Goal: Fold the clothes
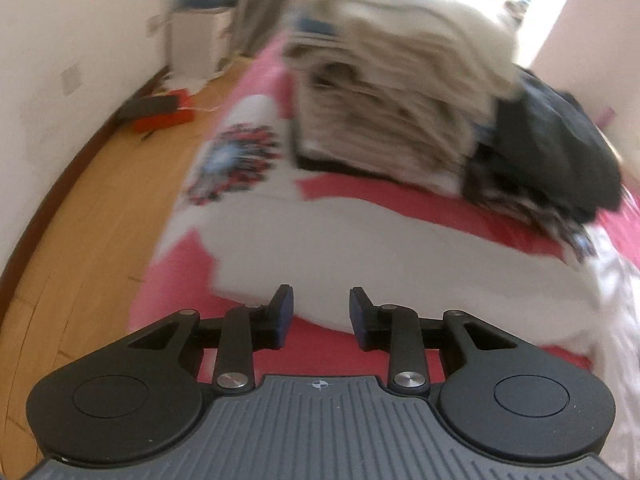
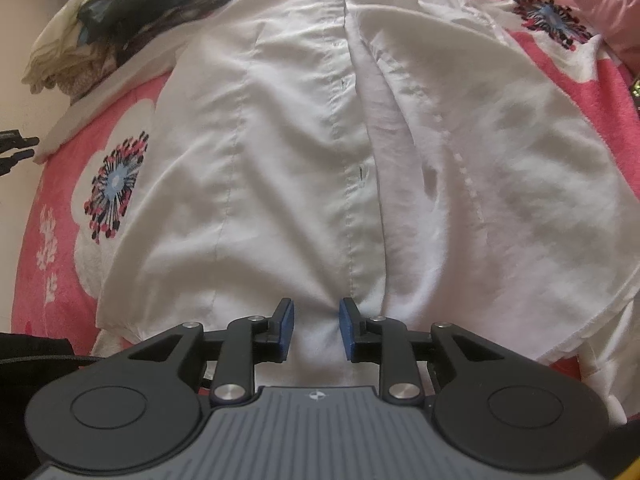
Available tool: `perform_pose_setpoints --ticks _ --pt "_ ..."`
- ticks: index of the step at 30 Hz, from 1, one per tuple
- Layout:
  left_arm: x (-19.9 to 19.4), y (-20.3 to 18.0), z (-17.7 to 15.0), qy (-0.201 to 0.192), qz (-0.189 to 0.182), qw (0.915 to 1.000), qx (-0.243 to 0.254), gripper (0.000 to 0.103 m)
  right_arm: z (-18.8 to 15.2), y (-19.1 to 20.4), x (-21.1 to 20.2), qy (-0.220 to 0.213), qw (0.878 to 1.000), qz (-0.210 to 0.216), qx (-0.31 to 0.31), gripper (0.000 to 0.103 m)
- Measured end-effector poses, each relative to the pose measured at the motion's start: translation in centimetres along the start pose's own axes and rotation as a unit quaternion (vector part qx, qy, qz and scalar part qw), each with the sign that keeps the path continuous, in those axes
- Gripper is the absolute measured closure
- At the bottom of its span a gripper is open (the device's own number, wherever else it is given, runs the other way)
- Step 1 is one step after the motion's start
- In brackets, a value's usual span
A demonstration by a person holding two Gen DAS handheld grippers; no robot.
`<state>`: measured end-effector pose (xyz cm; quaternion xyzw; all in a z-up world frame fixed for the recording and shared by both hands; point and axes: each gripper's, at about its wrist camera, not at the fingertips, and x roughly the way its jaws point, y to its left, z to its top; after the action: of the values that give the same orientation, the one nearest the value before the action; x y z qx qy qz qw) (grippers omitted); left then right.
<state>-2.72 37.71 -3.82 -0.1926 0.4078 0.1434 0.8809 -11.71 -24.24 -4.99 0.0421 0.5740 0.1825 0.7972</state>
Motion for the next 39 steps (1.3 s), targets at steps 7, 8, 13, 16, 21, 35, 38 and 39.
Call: perform_pose_setpoints --ticks 7,8,13,16,21,35,38,39 --pt "0.0 -10.0 -2.0 0.017 -0.060 0.9926 0.104 0.072 -0.9 -0.4 -2.2 -0.038 0.999 0.011 0.010 0.076" --pt "-0.2 -11.5 -2.8 0.022 -0.077 0.9900 0.116 0.072 -1.1 -0.6 -2.5 -0.044 0.999 0.012 0.015 0.076" --pt "-1.1 -19.3 -7.1 0.046 -0.161 0.9706 0.173 0.072 -1.9 -1.8 -4.0 -0.068 0.997 0.012 0.047 0.076" --pt "-1.7 -23.9 -9.7 0.061 -0.210 0.9537 0.207 0.071 -2.3 -2.9 -5.4 -0.095 0.994 -0.001 0.060 0.076" --pt "-2.9 -31.4 -14.7 0.080 -0.273 0.9156 0.284 0.071 -1.6 -5.8 -7.4 -0.136 0.987 -0.031 0.082 0.076" --pt "-4.5 -39.2 -24.4 0.126 -0.351 0.8442 0.385 0.071 0.8 -7.0 -5.9 -0.113 0.984 -0.137 0.004 0.072" --pt "-5.0 -39.5 -25.9 0.129 -0.359 0.8314 0.404 0.071 1.1 -9.2 -6.9 -0.117 0.980 -0.154 0.046 0.068" --pt "-5.1 -39.6 -26.3 0.129 -0.360 0.8272 0.411 0.071 1.0 -10.1 -7.4 -0.121 0.977 -0.161 0.069 0.065"
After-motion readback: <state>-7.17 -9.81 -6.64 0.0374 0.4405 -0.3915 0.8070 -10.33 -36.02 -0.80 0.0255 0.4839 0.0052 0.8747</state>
